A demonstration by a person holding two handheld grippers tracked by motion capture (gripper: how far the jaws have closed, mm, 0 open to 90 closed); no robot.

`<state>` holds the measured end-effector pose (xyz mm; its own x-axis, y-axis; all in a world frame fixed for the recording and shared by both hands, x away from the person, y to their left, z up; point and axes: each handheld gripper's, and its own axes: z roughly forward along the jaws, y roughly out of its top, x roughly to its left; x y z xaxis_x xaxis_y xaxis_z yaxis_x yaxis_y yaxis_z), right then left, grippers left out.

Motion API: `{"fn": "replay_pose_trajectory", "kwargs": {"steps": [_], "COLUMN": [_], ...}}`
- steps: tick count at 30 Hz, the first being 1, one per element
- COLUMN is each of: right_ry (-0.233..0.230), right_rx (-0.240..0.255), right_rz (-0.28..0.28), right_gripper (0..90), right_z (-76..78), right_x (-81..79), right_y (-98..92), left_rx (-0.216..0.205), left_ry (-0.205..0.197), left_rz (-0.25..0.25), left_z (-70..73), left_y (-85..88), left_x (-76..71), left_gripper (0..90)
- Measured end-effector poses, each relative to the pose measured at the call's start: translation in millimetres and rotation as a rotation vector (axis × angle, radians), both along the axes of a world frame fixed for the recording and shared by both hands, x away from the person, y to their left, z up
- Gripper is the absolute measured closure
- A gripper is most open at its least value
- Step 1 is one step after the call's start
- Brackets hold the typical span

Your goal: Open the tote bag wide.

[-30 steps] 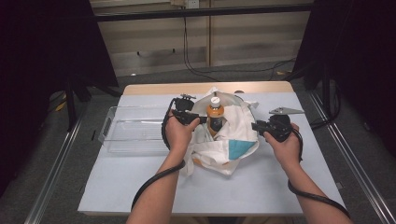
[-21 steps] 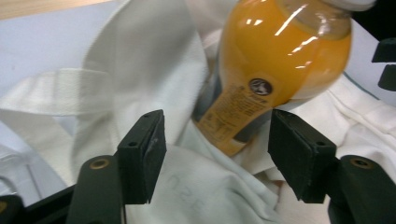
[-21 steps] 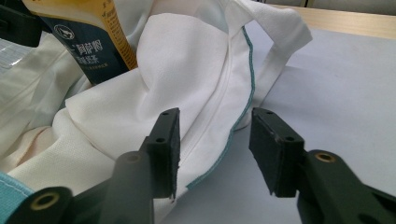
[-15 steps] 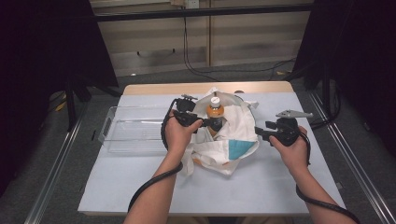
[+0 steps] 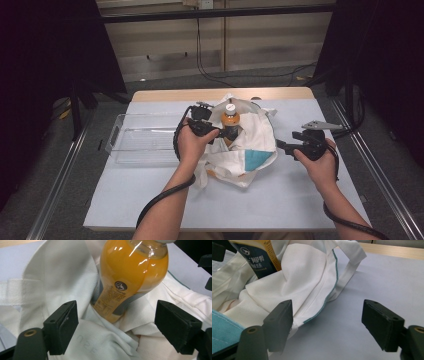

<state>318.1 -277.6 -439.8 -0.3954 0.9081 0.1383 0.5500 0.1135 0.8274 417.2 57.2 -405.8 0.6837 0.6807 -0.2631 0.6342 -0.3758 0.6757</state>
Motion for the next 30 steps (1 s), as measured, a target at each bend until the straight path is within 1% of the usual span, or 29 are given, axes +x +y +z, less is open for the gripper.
{"fn": "replay_pose_trajectory", "kwargs": {"steps": [1, 2, 3, 4, 6, 8, 9, 11, 12, 14, 16, 17, 18, 19, 20, 21, 23, 24, 26, 27, 28, 29, 30], "right_ry": [0.001, 0.002, 0.002, 0.001, 0.005, 0.003, 0.003, 0.004, 0.009, 0.011, 0.019, 0.020, 0.018, 0.017, 0.017, 0.018, 0.019, 0.017, 0.024, 0.024, 0.027, 0.030, 0.025], "right_rx": [-0.004, -0.022, -0.022, -0.025, -0.019, -0.023, -0.021, -0.024, -0.020, -0.017, -0.017, -0.016, -0.020, -0.020, -0.020, -0.020, -0.020, -0.019, -0.028, -0.028, -0.028, -0.028, -0.025], "right_rz": [0.003, 0.000, 0.000, 0.005, 0.005, 0.007, 0.012, 0.008, 0.008, 0.010, 0.007, 0.008, 0.010, 0.008, 0.008, 0.005, 0.008, 0.007, 0.007, 0.007, 0.005, 0.003, 0.010], "right_gripper": [24.0, 22.7, 22.7, 21.9, 20.6, 19.3, 18.9, 17.5, 16.9, 16.0, 14.3, 14.2, 14.2, 13.6, 13.6, 13.2, 12.6, 12.4, 10.8, 10.8, 10.3, 10.2, 10.2], "right_z": [-0.4, -0.8, -0.8, -1.3, -2.0, -2.2, -2.4, -2.9, -3.2, -4.1, -4.9, -5.3, -5.8, -6.1, -6.1, -6.0, -6.1, -6.0, -6.6, -6.6, -6.9, -7.1, -7.6], "right_x": [-0.9, -2.8, -2.8, -3.5, -5.0, -6.3, -7.0, -8.0, -8.4, -9.1, -10.2, -10.7, -11.1, -12.5, -12.5, -13.2, -14.2, -15.0, -16.3, -16.3, -16.9, -17.6, -18.1], "right_y": [-0.5, -1.0, -1.0, -1.1, -1.5, -1.8, -1.7, -1.7, -1.8, -2.5, -3.3, -3.8, -4.4, -5.9, -5.9, -6.8, -8.6, -9.4, -10.8, -10.8, -11.0, -11.3, -11.5], "left_rx": [-0.022, -0.020, -0.019, -0.010, -0.007, -0.021, -0.009, -0.010, -0.019, -0.021, -0.008, -0.017, -0.005, -0.006, -0.016, -0.003, -0.013, 0.000, -0.021, -0.006, -0.014, -0.011, -0.020], "left_ry": [0.002, -0.007, -0.010, -0.010, -0.015, -0.017, -0.019, -0.019, -0.018, -0.015, -0.021, -0.016, -0.018, -0.020, -0.019, -0.019, -0.020, -0.021, -0.017, -0.019, -0.015, -0.010, -0.008], "left_rz": [0.011, 0.008, 0.005, -0.014, -0.036, -0.036, -0.046, -0.051, -0.047, -0.045, -0.058, -0.045, -0.061, -0.063, -0.053, -0.059, -0.053, -0.063, -0.048, -0.063, -0.058, -0.063, -0.051], "left_z": [-0.4, -0.4, -0.2, 0.7, 1.7, 2.7, 3.6, 4.4, 4.1, 4.1, 4.6, 4.3, 4.6, 4.3, 3.7, 3.6, 2.8, 3.1, 2.0, 2.0, 1.4, 1.2, 0.2], "left_y": [-1.4, -2.1, -2.4, -1.3, -1.5, -4.4, -4.4, -6.3, -7.9, -10.3, -11.1, -12.7, -12.3, -12.8, -14.3, -14.1, -15.8, -15.4, -18.3, -17.6, -18.6, -18.2, -19.4], "left_x": [-0.7, -0.9, -0.9, -0.3, 0.5, 0.0, 0.4, 0.5, 0.6, 0.9, 2.0, 1.7, 3.2, 3.6, 3.8, 5.0, 5.5, 6.2, 6.2, 7.2, 7.4, 8.1, 8.2], "left_gripper": [17.9, 15.8, 15.8, 15.3, 15.0, 12.9, 12.8, 11.4, 11.4, 10.9, 10.3, 10.2, 9.6, 9.5, 9.5, 9.4, 9.2, 9.2, 8.7, 8.7, 8.3, 8.0, 7.8]}}
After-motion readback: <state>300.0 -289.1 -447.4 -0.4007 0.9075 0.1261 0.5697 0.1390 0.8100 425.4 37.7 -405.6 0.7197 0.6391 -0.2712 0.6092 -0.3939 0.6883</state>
